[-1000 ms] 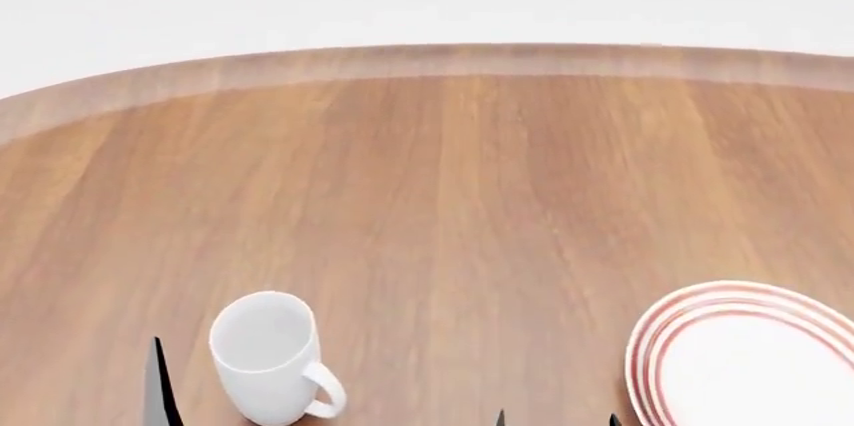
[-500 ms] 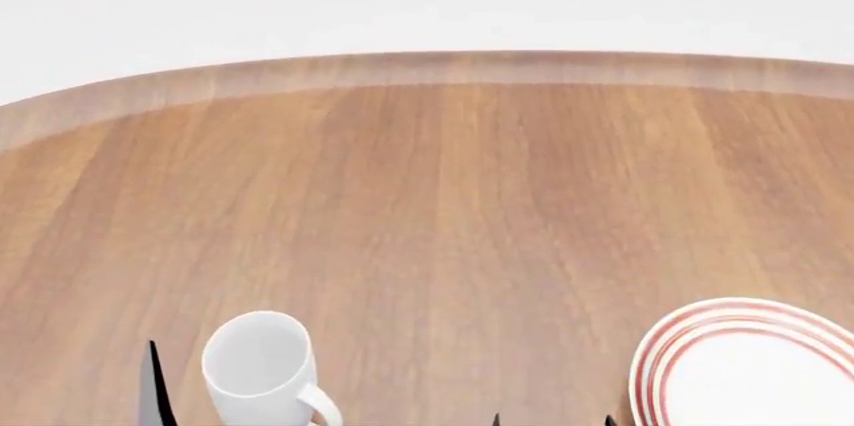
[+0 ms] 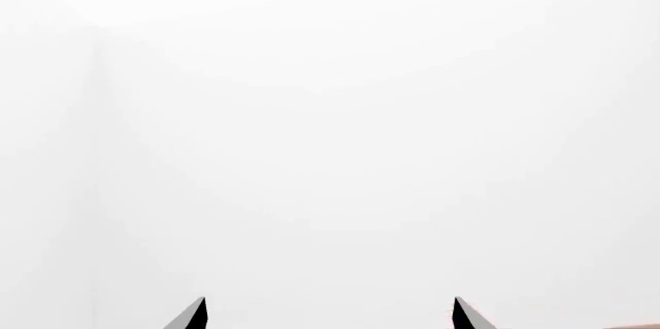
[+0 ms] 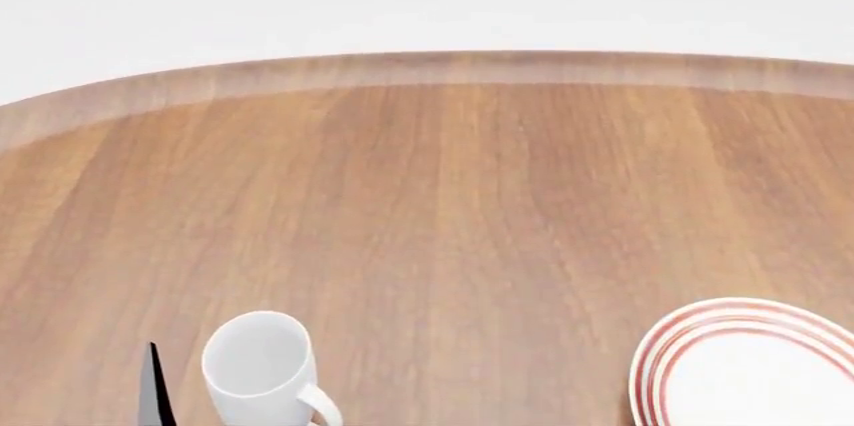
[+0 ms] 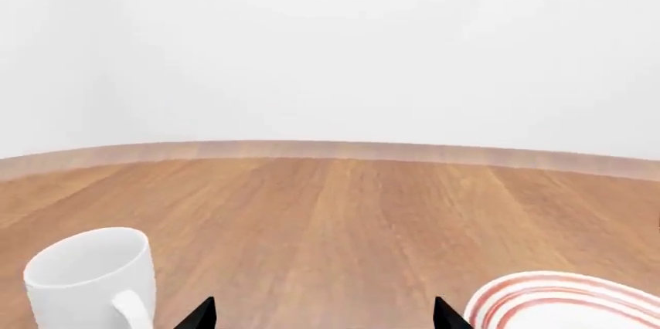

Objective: Pick up the red mug and put it on the plate

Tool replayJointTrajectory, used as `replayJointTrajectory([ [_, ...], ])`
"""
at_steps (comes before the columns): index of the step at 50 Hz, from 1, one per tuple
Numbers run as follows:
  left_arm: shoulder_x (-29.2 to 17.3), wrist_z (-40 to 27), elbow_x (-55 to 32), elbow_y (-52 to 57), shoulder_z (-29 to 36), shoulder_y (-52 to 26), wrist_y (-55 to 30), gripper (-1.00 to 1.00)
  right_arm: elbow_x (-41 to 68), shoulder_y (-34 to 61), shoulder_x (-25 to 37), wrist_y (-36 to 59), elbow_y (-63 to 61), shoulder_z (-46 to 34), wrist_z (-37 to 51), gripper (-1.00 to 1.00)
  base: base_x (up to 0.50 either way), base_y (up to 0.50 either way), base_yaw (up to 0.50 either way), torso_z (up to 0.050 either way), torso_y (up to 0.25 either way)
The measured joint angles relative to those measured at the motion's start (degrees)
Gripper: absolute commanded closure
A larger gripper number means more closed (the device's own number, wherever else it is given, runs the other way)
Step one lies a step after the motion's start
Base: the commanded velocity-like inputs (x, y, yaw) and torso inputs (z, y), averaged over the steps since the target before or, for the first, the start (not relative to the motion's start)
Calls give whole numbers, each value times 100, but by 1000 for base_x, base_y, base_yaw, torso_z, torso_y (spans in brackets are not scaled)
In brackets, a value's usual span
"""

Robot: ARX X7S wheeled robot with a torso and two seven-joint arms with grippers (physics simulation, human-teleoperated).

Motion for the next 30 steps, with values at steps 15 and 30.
replayJointTrajectory([
  [15,-16,-12,-44,-74,30,-62,3,-100,-208,-1143,420,-773,-505,140,5,-100,0,0,0,0,0],
  [30,-38,-39,-70,-121,47,-99,10,-100,-436,-2153,625,-1908,-368,284,-41,-100,0,0,0,0,0],
])
